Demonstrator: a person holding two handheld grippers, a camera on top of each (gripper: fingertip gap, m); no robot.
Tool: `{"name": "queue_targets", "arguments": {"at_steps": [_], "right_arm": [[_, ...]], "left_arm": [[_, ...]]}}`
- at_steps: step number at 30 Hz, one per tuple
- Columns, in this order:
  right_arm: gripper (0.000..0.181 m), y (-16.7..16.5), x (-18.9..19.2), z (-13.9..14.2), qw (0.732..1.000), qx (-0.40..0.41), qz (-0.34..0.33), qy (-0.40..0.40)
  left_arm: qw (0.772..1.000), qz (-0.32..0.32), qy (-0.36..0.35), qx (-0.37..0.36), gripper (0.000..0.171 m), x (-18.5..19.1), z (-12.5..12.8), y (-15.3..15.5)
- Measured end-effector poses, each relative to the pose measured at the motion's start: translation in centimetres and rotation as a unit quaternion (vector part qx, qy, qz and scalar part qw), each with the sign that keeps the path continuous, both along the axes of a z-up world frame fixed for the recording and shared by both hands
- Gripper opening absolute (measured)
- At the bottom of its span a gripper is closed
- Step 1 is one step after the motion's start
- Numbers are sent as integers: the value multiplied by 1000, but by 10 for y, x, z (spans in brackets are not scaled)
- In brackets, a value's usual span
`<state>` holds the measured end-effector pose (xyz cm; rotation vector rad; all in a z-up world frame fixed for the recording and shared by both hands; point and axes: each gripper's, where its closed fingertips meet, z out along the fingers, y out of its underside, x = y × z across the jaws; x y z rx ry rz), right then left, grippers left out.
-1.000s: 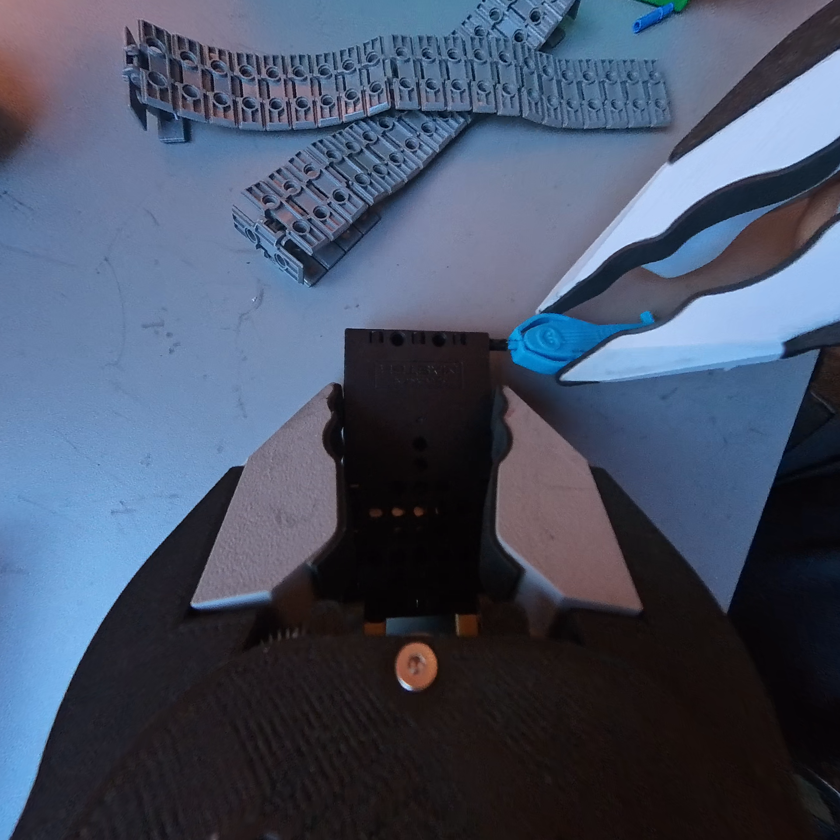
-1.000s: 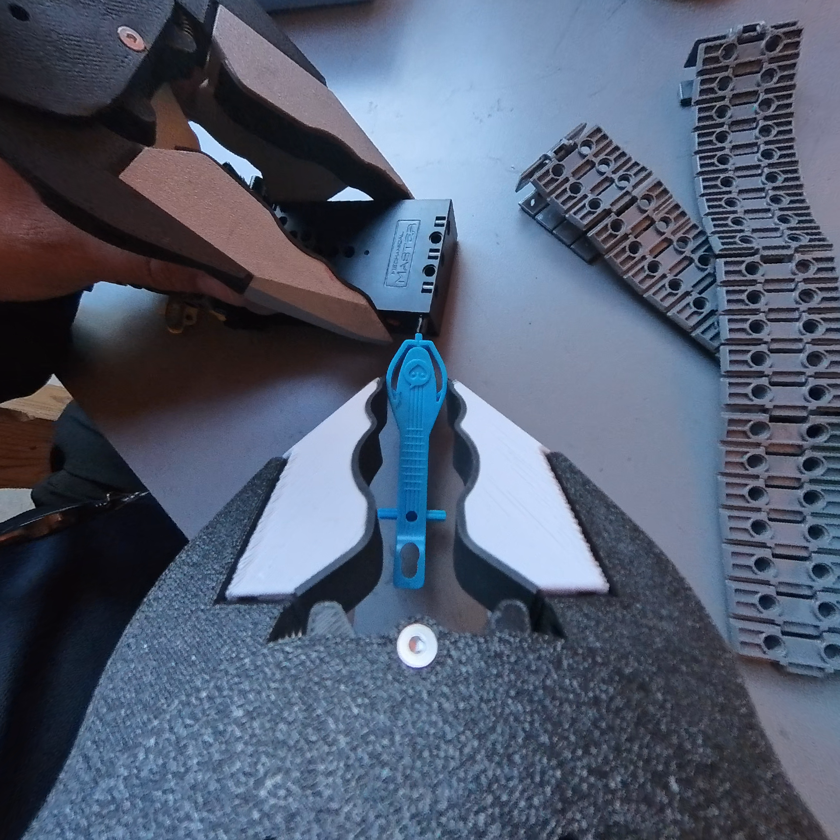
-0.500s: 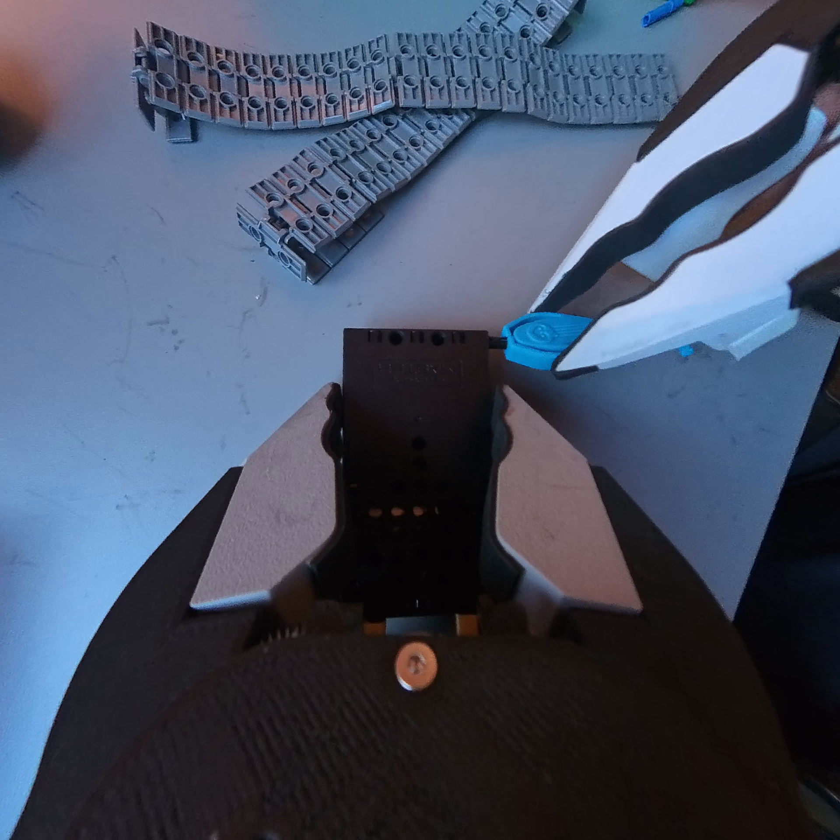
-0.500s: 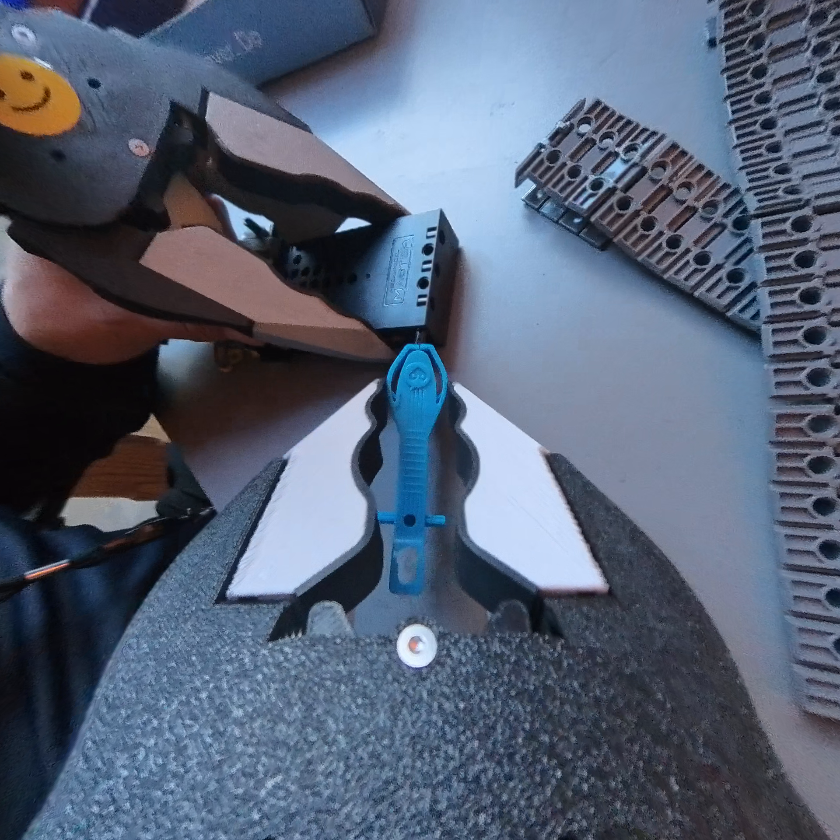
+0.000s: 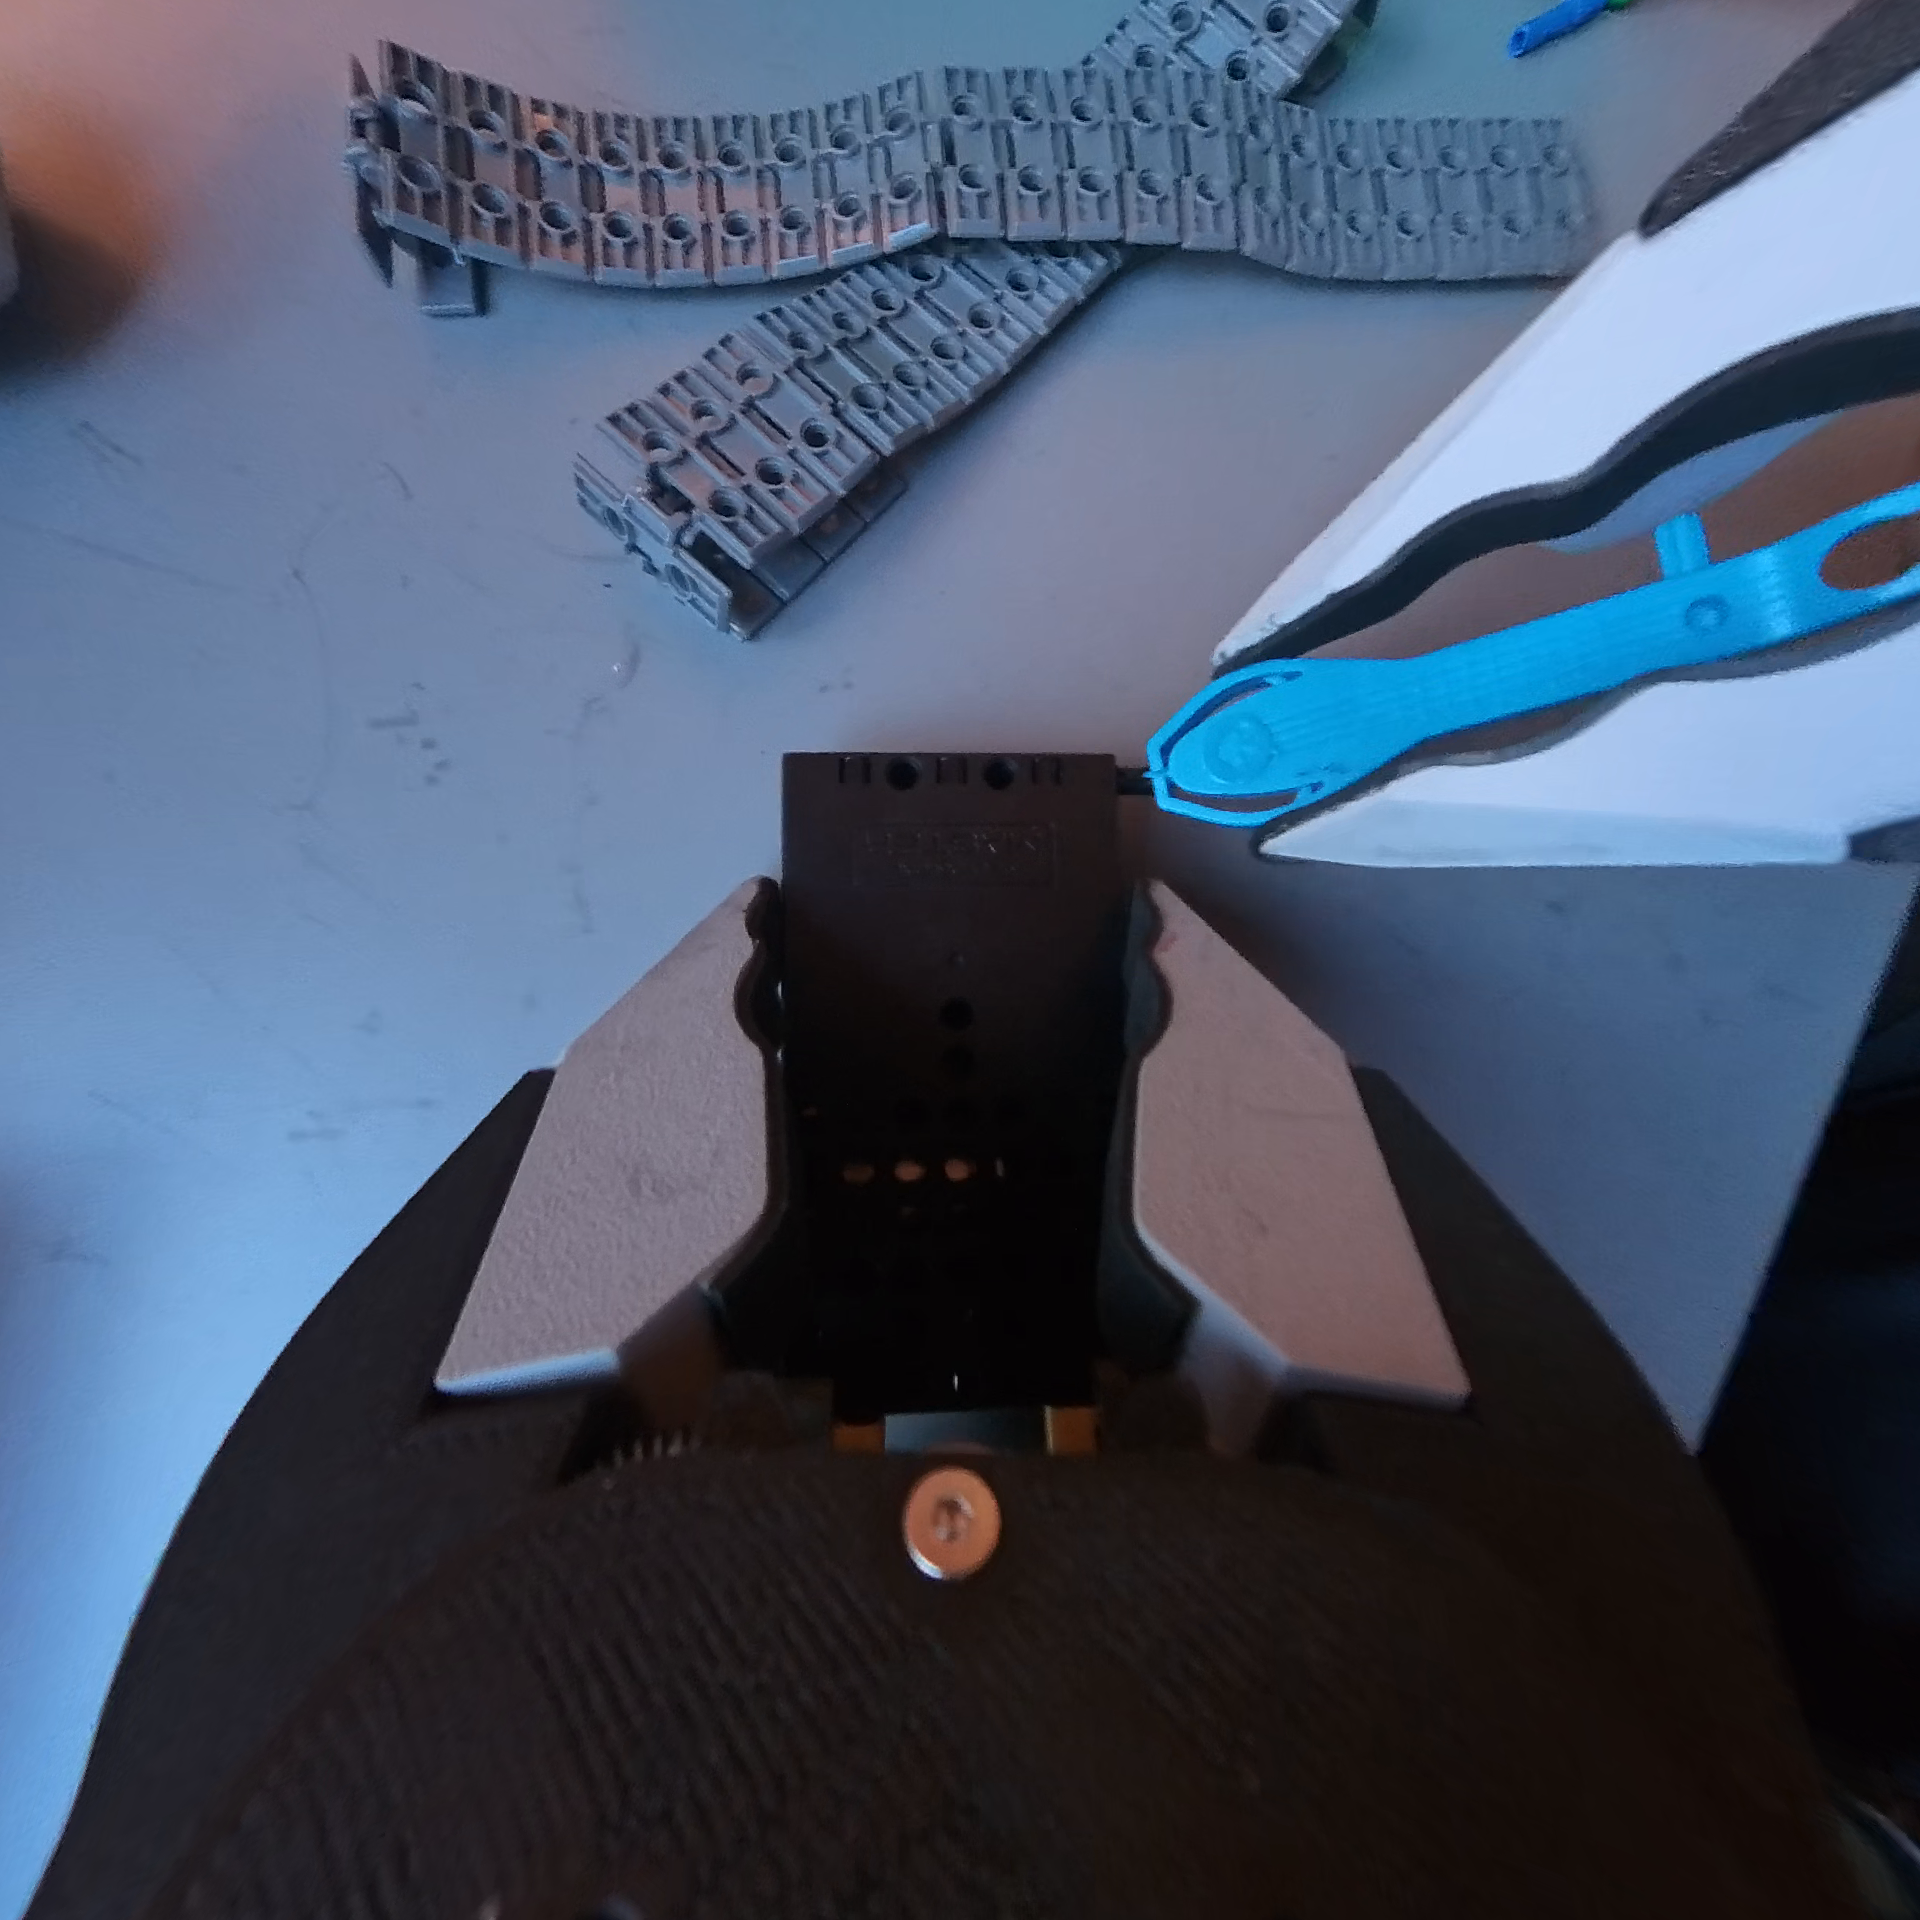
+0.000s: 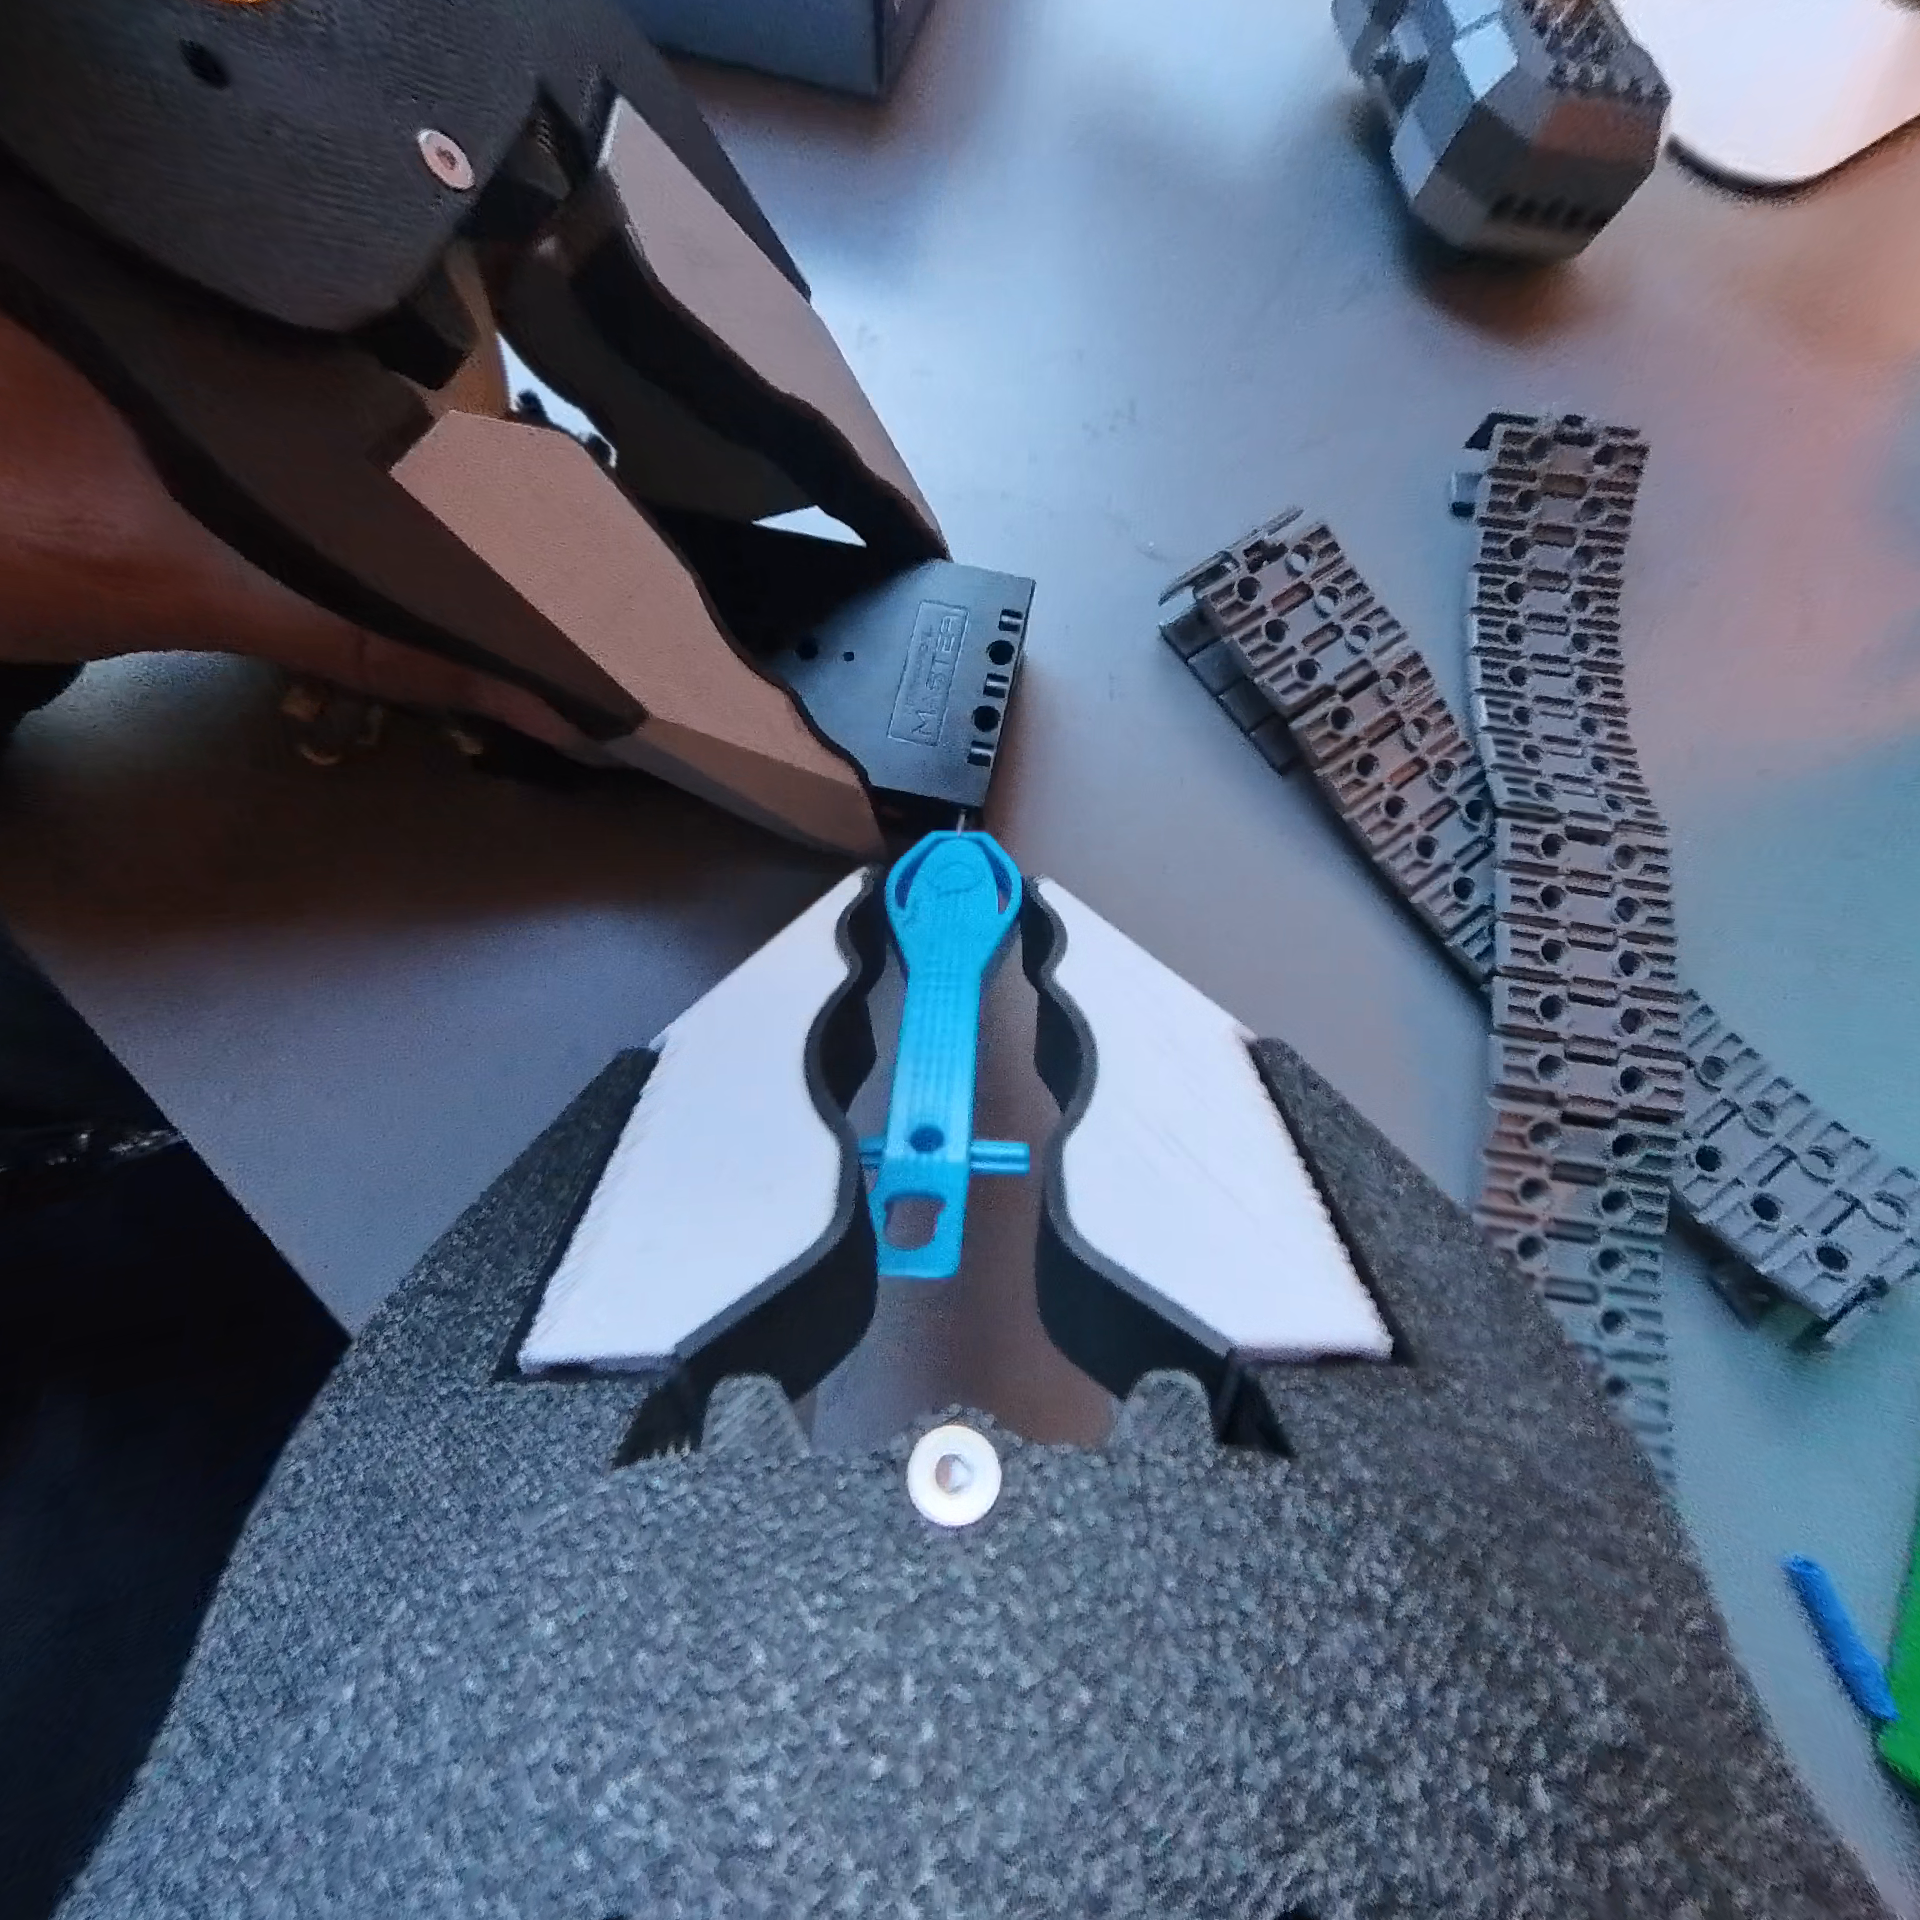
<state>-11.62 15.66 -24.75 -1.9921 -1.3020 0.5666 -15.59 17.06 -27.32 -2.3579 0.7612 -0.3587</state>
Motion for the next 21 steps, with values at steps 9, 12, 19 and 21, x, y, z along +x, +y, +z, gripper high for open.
{"name": "queue_targets", "arguments": {"at_steps": [9, 12, 19, 21], "right_arm": [[21, -2, -1, -15, 999, -10, 35, 7], [22, -1, -4, -16, 999, 0, 34, 15], [29, -3, -10, -20, 993, -91, 58, 43], [40, -3, -9, -19, 990, -112, 64, 53]], "left_arm": [[1000, -8, -9, -3, 65, -1, 0, 1], [1000, -6, -3, 0, 65, -3, 0, 2], [999, -36, 19, 6, 66, -2, -3, 4], [999, -45, 23, 10, 66, -1, -3, 3]]}}
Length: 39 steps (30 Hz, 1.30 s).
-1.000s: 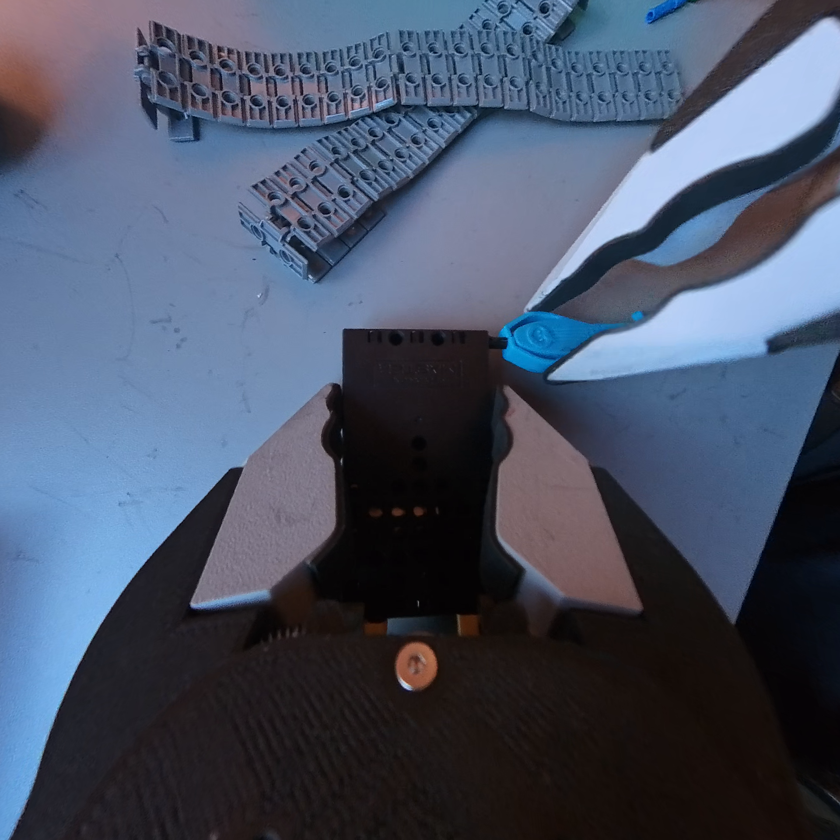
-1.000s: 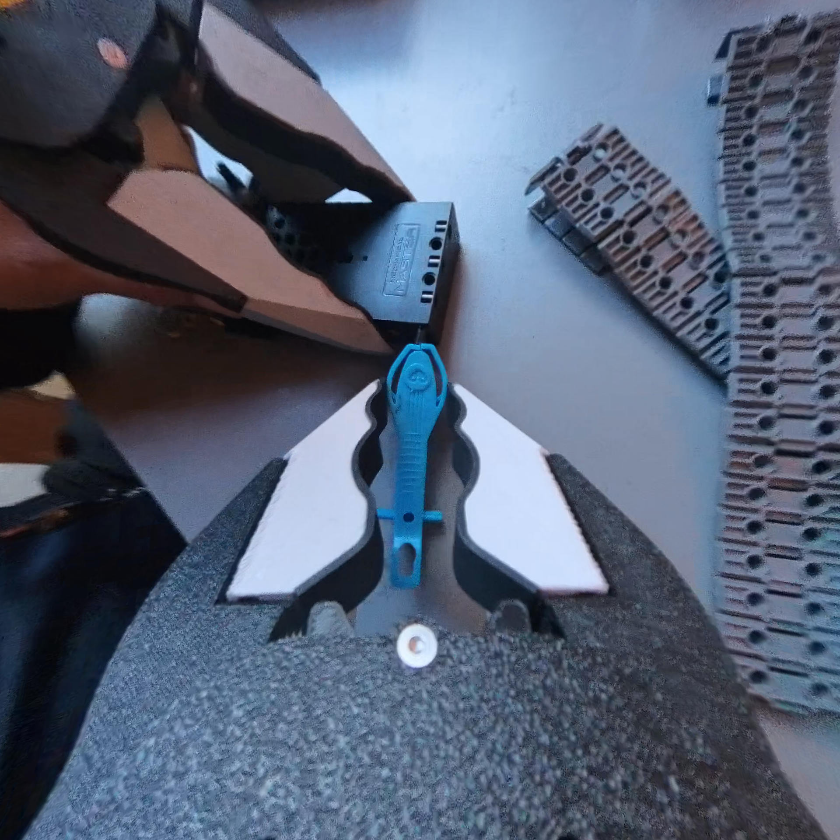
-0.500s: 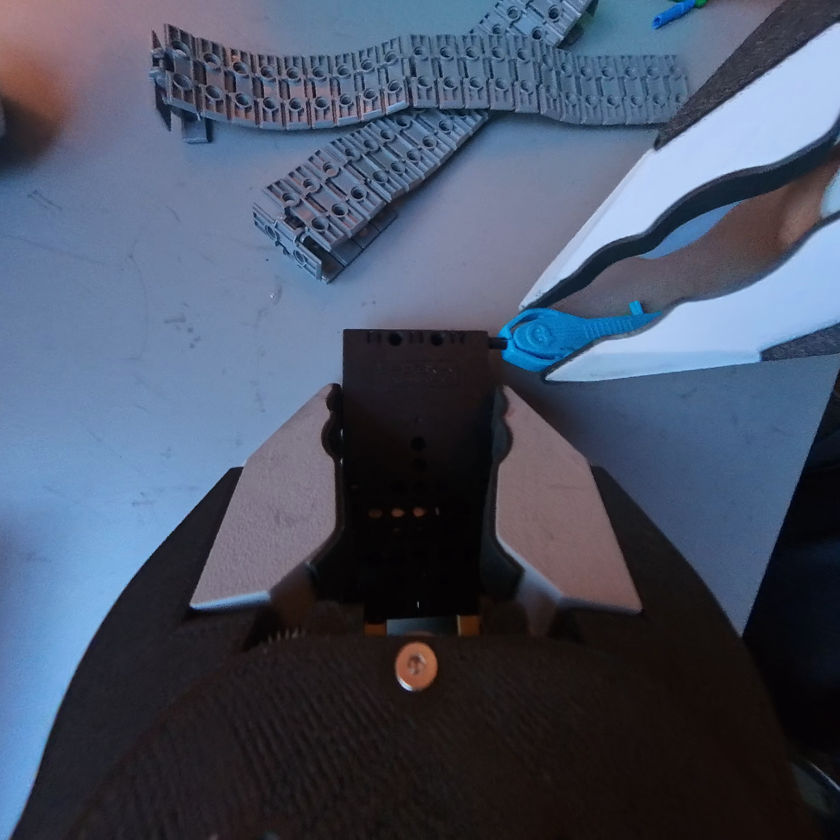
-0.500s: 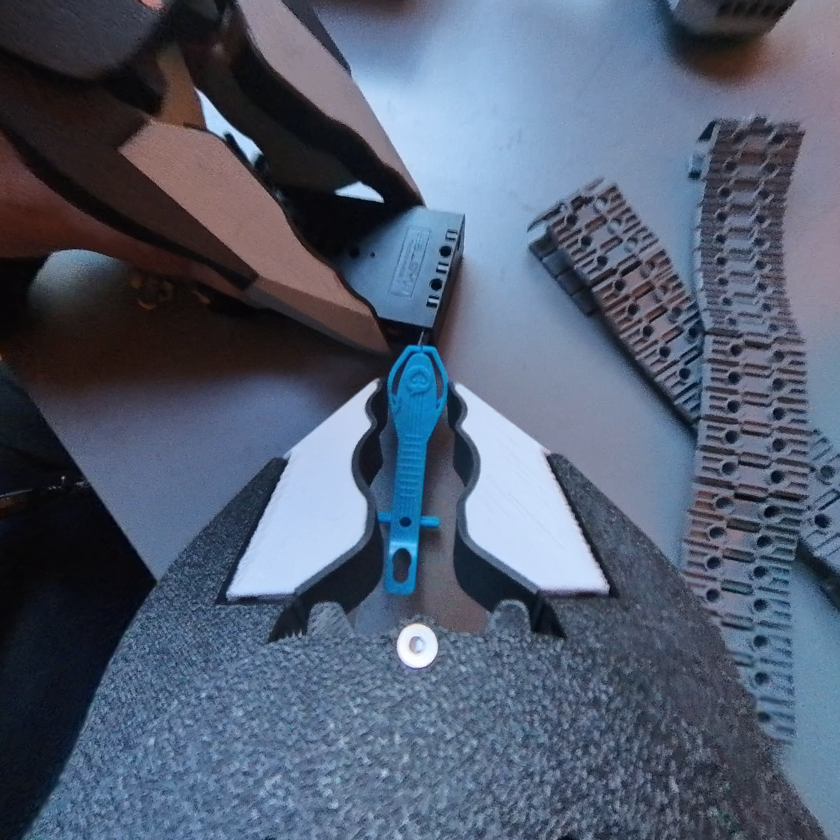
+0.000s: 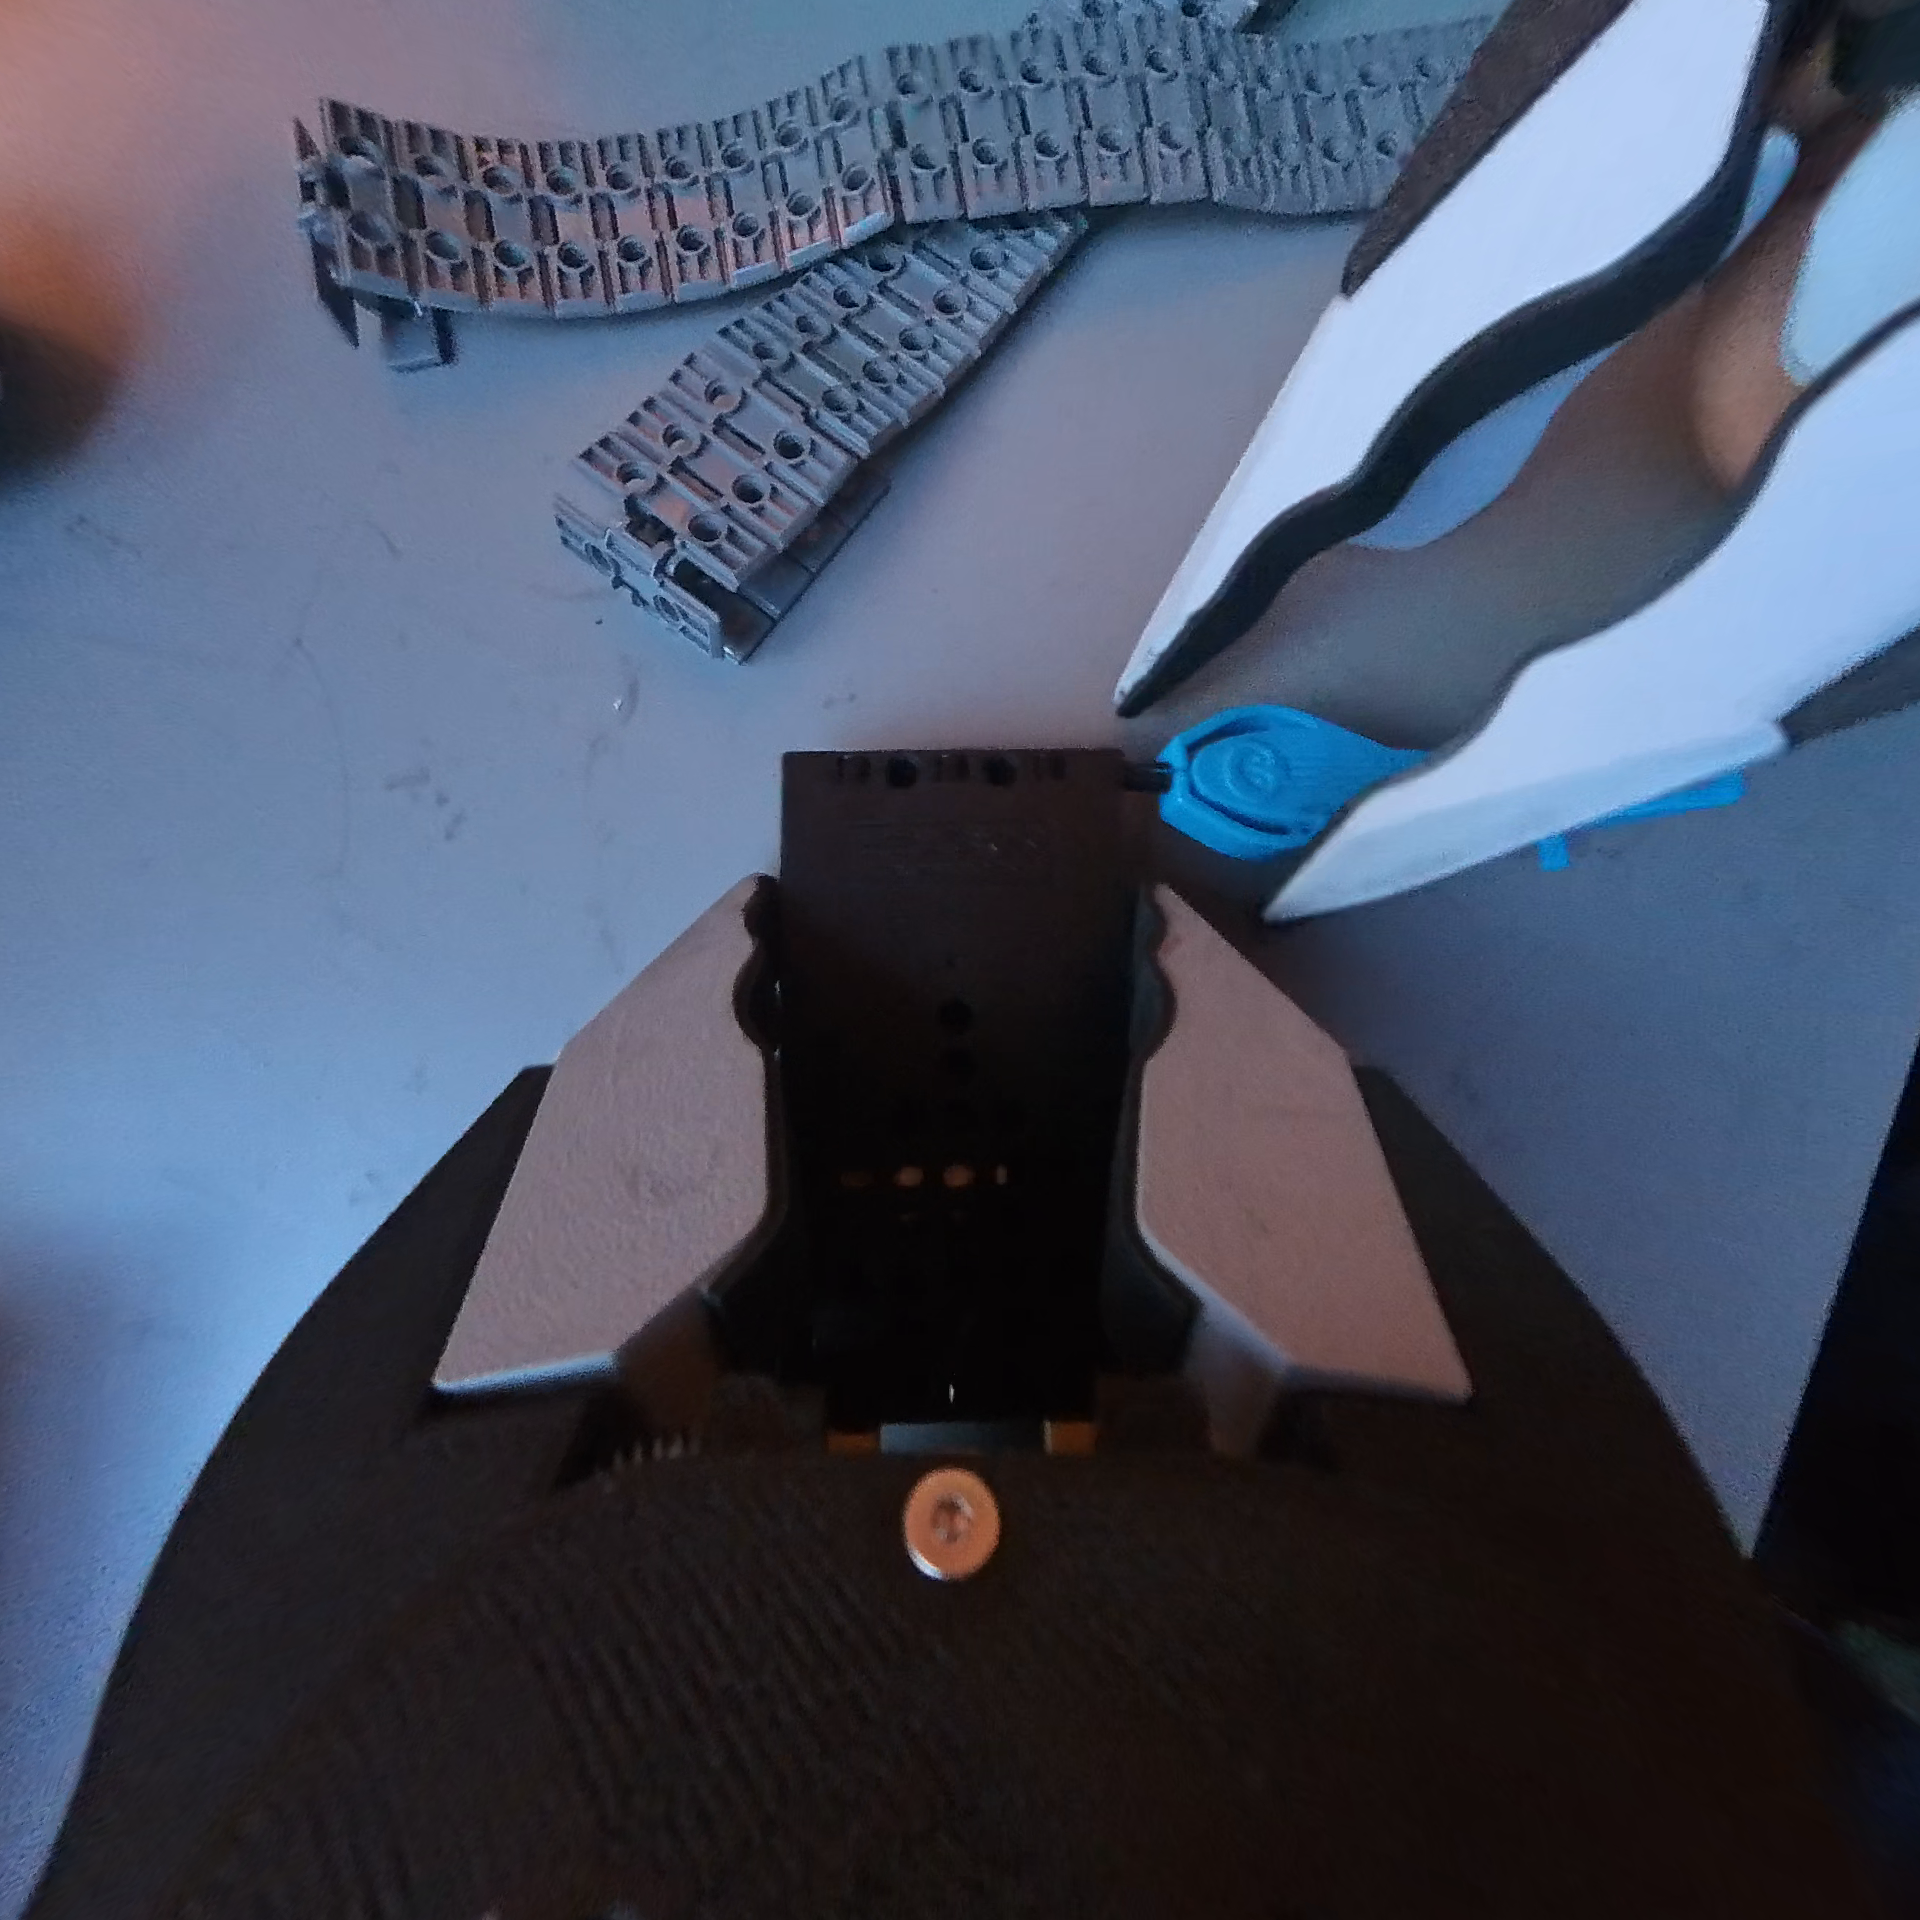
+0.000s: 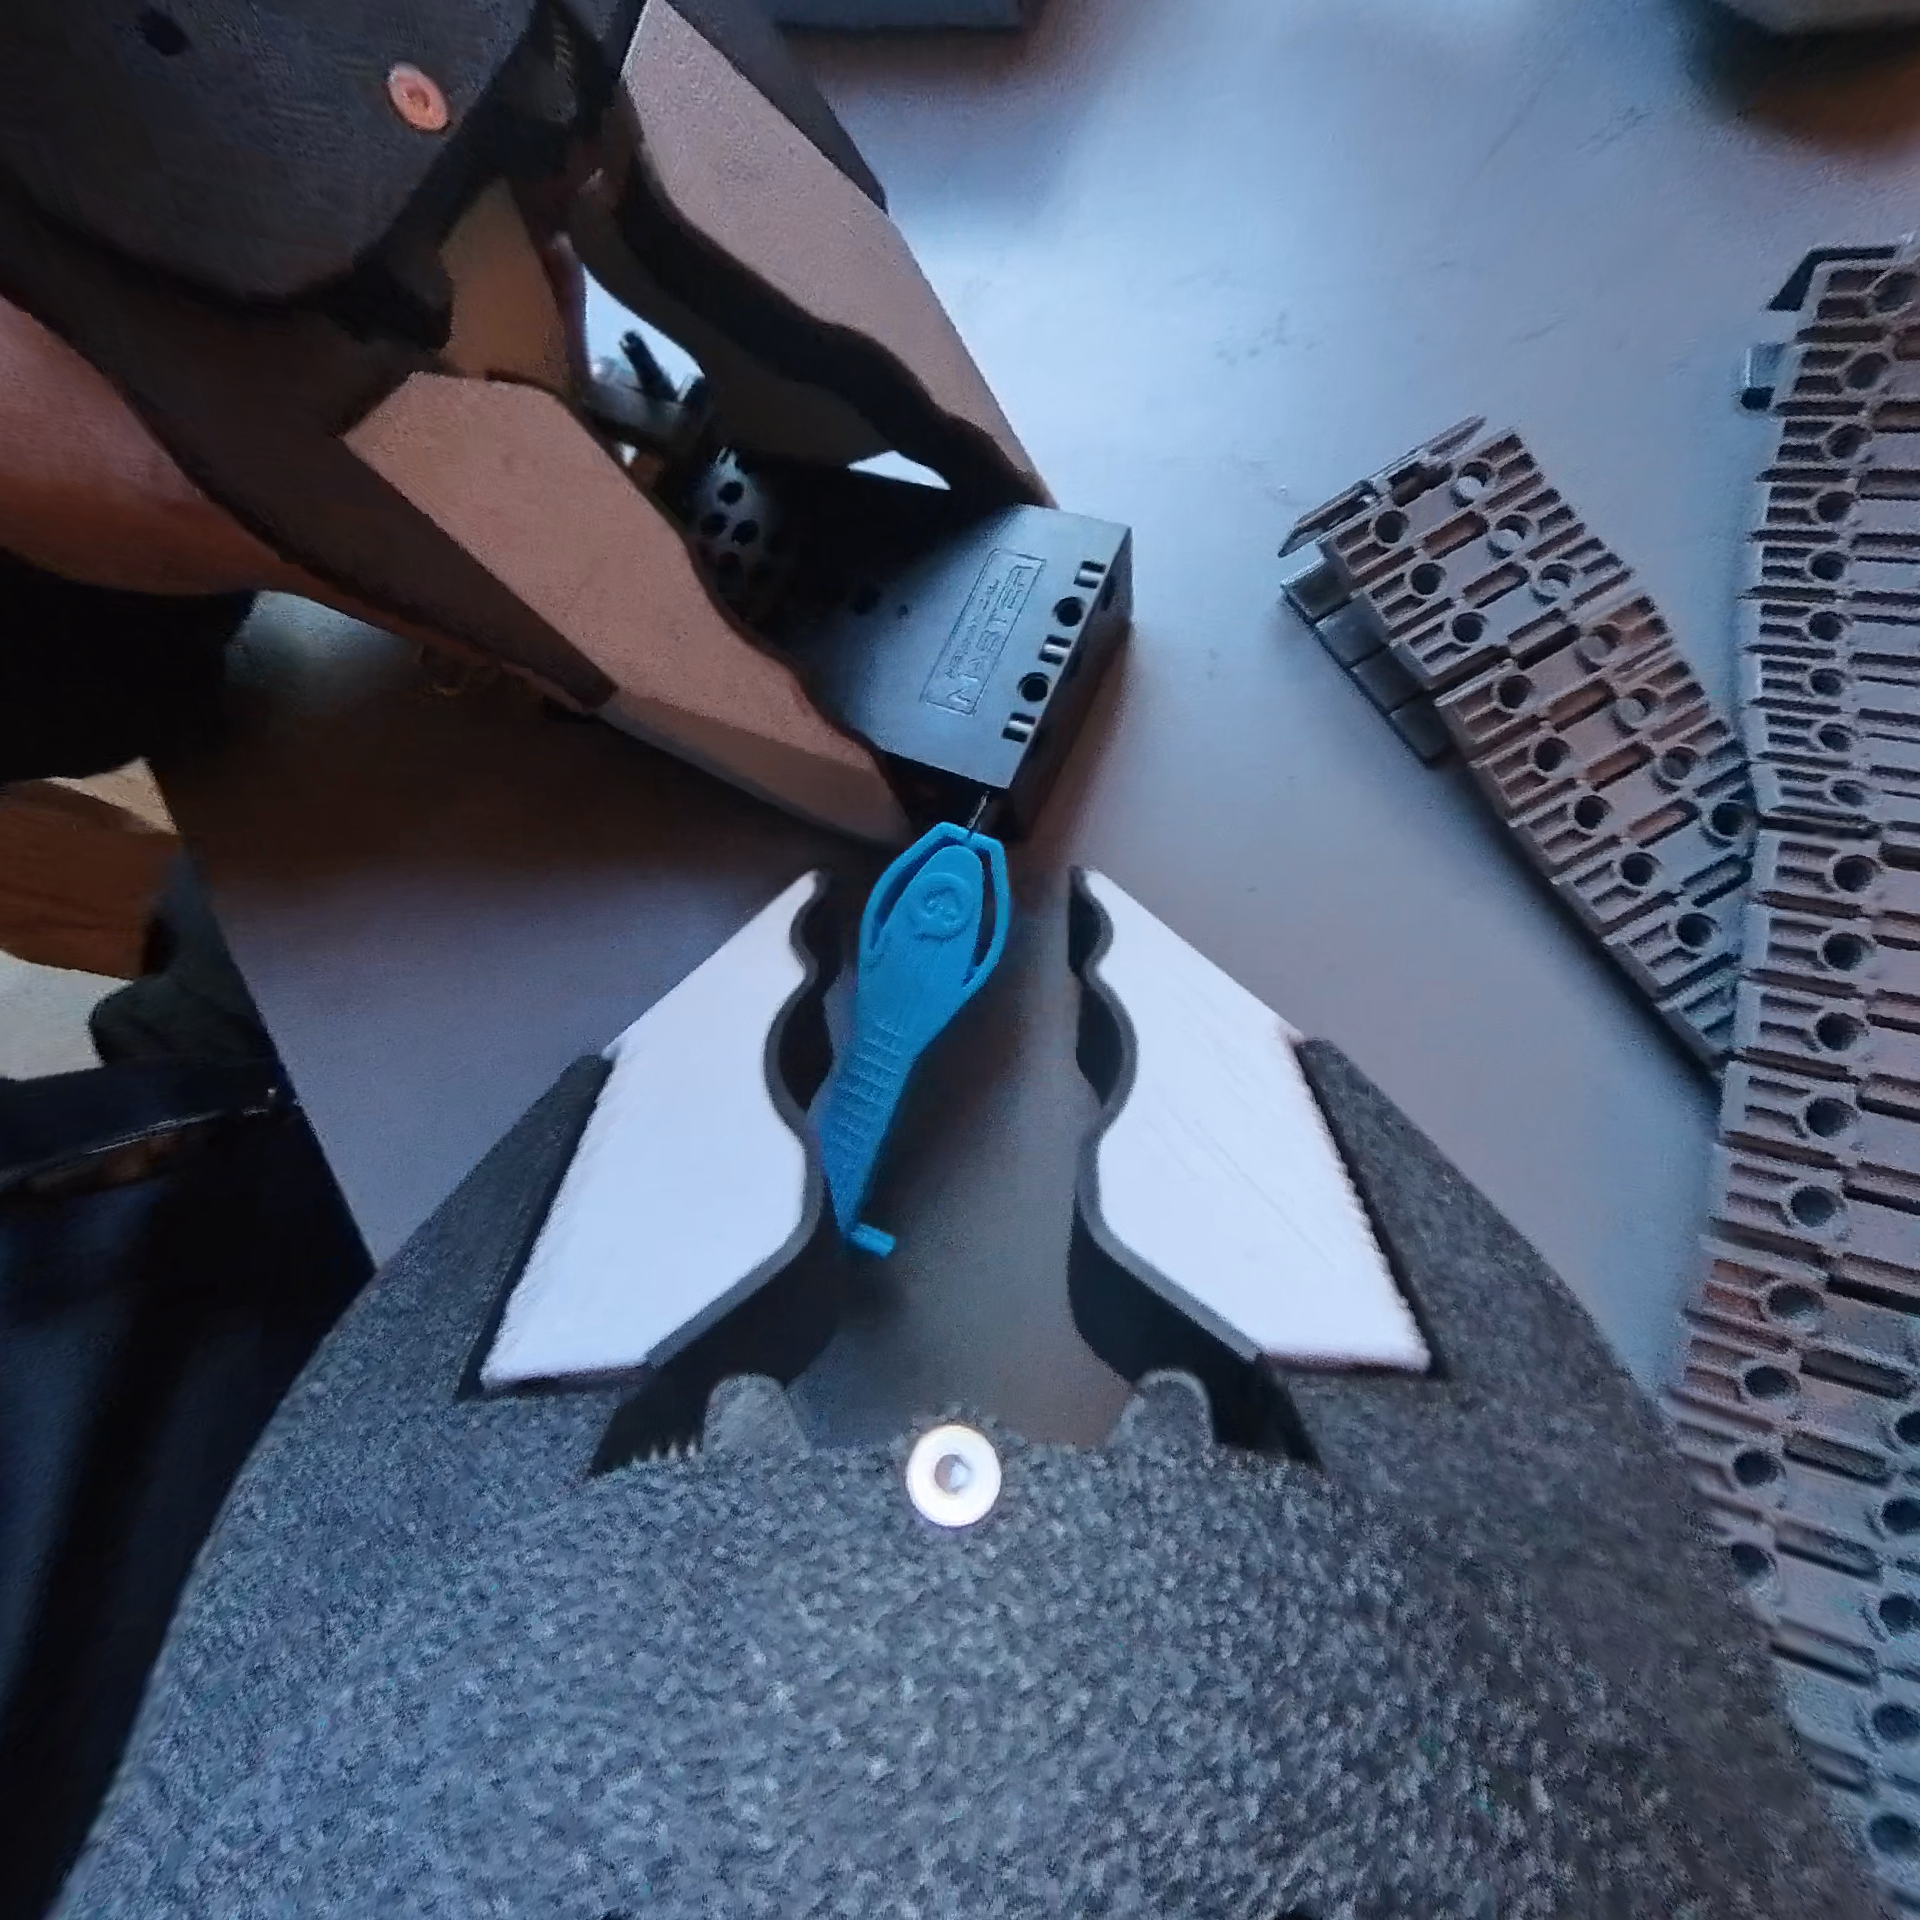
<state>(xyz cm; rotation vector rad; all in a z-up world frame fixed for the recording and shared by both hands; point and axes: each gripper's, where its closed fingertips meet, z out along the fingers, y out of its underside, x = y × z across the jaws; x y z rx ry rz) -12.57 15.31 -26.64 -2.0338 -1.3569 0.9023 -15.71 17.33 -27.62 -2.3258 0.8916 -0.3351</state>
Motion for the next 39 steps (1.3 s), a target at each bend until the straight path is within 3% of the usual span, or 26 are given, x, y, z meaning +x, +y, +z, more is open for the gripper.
{"name": "queue_targets", "arguments": {"at_steps": [5, 10, 15, 20, 23, 27, 29, 34, 39], "right_arm": [[40, -2, 9, 9, 998, -44, 14, 40], [41, -4, 8, 23, 974, -190, 64, 107], [40, -2, 9, 10, 966, -227, 110, 64], [25, 5, 4, 11, 954, -260, 132, 66], [20, 7, 4, 11, 942, -290, 153, 65], [10, 3, 6, 5, 938, -293, 182, 38], [8, 1, 5, 7, 933, -305, 187, 42], [7, -2, 4, 11, 918, -344, 189, 55], [6, -3, 4, 10, 918, -347, 184, 55]], "left_arm": [[1000, 0, -14, 16, 66, 1, 6, 1], [998, -6, -61, 18, 71, 1, 26, -7], [994, 40, -96, -15, 80, 6, 44, -12], [995, 56, -69, -52, 87, 7, 20, -2], [993, 53, -81, -65, 84, 5, 19, 3], [992, 41, -68, -95, 95, 10, 8, -1], [994, 34, -50, -90, 92, 11, 6, -1], [993, 31, -78, -83, 63, 7, 6, 1], [993, 19, -88, -82, 64, 8, 7, 0]]}}
